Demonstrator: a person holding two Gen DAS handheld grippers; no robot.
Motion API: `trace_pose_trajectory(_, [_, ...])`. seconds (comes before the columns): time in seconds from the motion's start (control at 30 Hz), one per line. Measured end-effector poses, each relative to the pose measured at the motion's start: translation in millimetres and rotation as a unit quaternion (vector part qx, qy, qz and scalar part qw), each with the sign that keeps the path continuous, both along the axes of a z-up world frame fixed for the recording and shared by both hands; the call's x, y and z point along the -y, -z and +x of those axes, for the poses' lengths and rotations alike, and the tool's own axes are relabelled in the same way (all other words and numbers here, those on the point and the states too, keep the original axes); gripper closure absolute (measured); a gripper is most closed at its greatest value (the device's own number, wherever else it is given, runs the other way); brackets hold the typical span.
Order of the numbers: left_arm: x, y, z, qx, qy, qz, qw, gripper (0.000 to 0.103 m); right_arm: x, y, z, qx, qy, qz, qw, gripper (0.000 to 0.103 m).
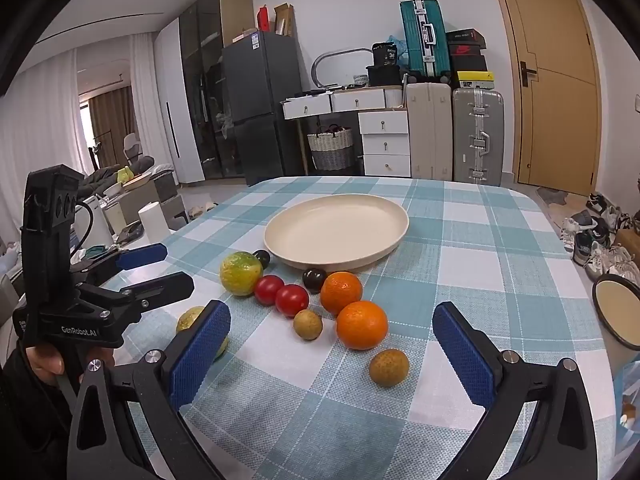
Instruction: Organize fruits
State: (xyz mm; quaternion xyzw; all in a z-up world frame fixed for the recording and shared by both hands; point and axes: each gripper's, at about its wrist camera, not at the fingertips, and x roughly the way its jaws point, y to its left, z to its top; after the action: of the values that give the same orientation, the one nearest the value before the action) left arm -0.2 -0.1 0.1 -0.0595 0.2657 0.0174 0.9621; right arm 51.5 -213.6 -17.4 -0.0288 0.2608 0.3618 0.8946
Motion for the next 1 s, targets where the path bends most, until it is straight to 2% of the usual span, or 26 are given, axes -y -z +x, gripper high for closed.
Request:
trace_pose_trajectory(0.47, [-0.1,0.2,0.3,0.000,0.001,-0.002,1.0000,0.000,8.9,-0.8,-2.5,0.006,0.002,0.002,1.000,0.000])
trace_pose_trajectory(1.0, [-2.2,-0.3,-2.5,0.000,0.001,-0.003,1.0000,0.000,-1.5,0.1,-2.3,0.007,0.000,-0.005,1.000,0.000])
